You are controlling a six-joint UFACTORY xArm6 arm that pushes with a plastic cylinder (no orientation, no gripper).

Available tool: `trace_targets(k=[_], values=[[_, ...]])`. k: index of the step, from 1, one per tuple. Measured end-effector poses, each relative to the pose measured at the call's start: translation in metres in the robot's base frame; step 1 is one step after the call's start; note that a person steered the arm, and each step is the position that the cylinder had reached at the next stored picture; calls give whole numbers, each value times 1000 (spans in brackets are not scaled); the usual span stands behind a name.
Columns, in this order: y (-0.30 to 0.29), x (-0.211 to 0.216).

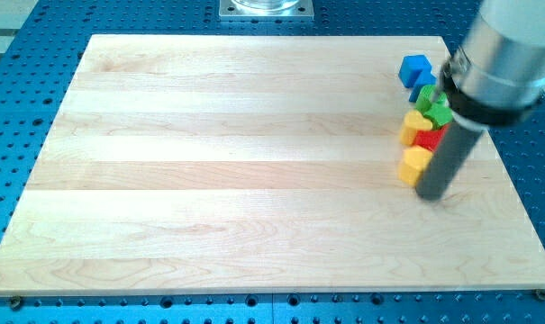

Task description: Point your hand at the top right corner

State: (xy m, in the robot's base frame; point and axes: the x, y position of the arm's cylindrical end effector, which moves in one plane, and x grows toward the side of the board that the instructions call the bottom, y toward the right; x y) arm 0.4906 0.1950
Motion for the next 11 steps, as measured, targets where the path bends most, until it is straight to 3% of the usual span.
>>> trace_targets(k=[2, 4, 5, 10, 11], values=[[2, 2], [150, 25], [150, 25], [114, -173], [114, -265]])
